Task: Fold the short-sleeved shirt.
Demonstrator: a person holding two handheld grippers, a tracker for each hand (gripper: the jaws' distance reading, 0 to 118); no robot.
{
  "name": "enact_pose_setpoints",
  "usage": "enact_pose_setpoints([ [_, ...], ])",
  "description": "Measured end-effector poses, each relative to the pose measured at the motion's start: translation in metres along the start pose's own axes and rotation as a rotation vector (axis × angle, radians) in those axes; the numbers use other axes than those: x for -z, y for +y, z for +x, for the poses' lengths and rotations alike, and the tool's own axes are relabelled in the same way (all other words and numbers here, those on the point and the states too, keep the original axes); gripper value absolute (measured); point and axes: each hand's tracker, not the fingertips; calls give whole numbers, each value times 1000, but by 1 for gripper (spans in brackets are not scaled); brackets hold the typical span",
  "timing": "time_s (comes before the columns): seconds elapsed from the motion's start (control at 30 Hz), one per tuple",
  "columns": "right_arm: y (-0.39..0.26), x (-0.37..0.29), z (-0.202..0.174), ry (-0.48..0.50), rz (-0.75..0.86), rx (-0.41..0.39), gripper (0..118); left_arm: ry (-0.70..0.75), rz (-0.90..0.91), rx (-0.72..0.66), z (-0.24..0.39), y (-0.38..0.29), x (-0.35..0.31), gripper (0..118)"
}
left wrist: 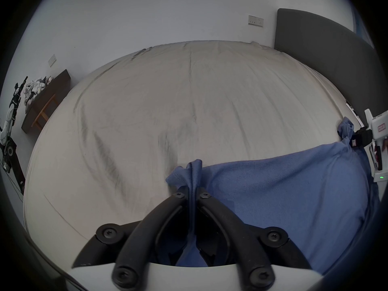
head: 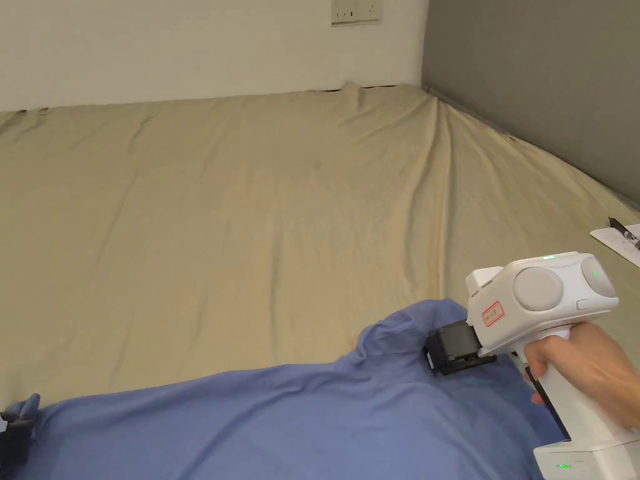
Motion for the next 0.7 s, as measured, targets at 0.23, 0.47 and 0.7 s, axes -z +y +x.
enact_pose_setpoints([
  [0.23,-6,-35,-19,112,110,-92,6,11,2,30,8,1,-3,5],
  [0.47,3,-60,-27,62,305,-87,5,58,80,-16,3,12,-14,5],
  [0.7,28,-74,-30,74,379,-64,4,51,122,-99,-12,39,-16,5],
])
